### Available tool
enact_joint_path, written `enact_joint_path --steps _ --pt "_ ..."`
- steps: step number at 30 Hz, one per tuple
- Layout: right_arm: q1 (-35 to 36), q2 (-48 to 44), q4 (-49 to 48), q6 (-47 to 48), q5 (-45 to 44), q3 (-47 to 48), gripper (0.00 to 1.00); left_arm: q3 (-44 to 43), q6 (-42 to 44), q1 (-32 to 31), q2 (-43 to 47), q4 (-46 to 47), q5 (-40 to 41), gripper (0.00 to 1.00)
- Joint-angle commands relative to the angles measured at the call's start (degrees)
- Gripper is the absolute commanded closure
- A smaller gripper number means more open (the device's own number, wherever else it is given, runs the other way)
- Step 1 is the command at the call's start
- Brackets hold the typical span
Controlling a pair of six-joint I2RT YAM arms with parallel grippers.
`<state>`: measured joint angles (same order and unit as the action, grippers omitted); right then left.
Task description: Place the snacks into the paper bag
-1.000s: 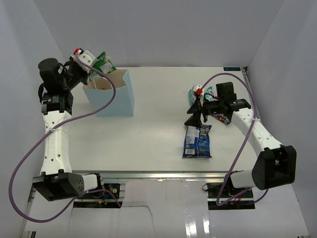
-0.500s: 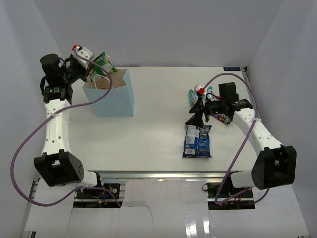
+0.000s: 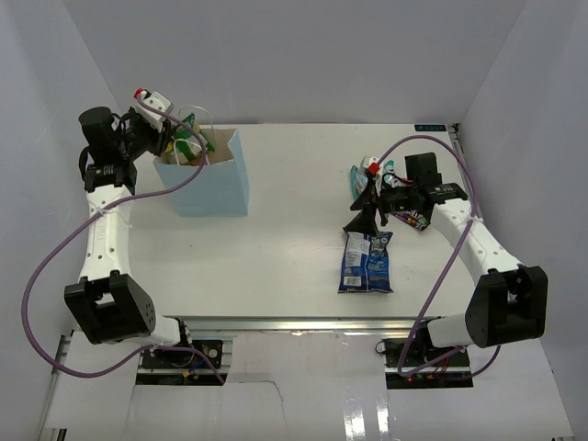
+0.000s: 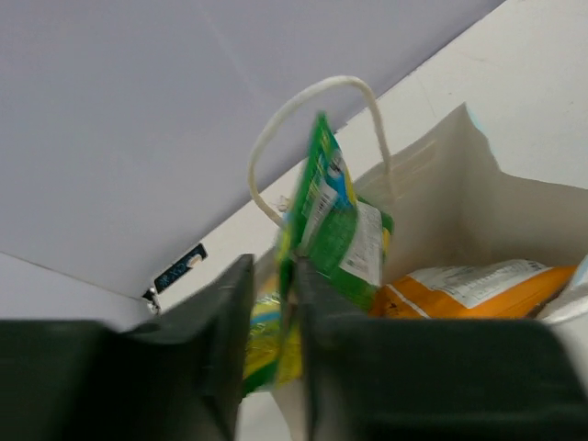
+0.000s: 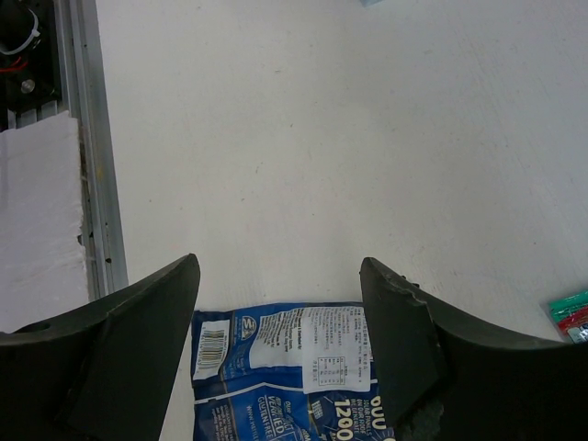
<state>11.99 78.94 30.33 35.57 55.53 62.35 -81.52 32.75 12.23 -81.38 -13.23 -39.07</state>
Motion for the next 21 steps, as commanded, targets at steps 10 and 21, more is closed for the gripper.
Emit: enact_joint_path --steps 10,21 --pt "-0.6 -0.9 2.2 -2.4 -2.3 2.1 0.24 1.1 -14.1 0.3 9.5 9.1 5.3 0.02" --pt "-3.3 1.7 -1.2 -28.0 -43.5 4.7 0.24 19.5 -56.7 0.3 36.7 -3.7 24.0 0.02"
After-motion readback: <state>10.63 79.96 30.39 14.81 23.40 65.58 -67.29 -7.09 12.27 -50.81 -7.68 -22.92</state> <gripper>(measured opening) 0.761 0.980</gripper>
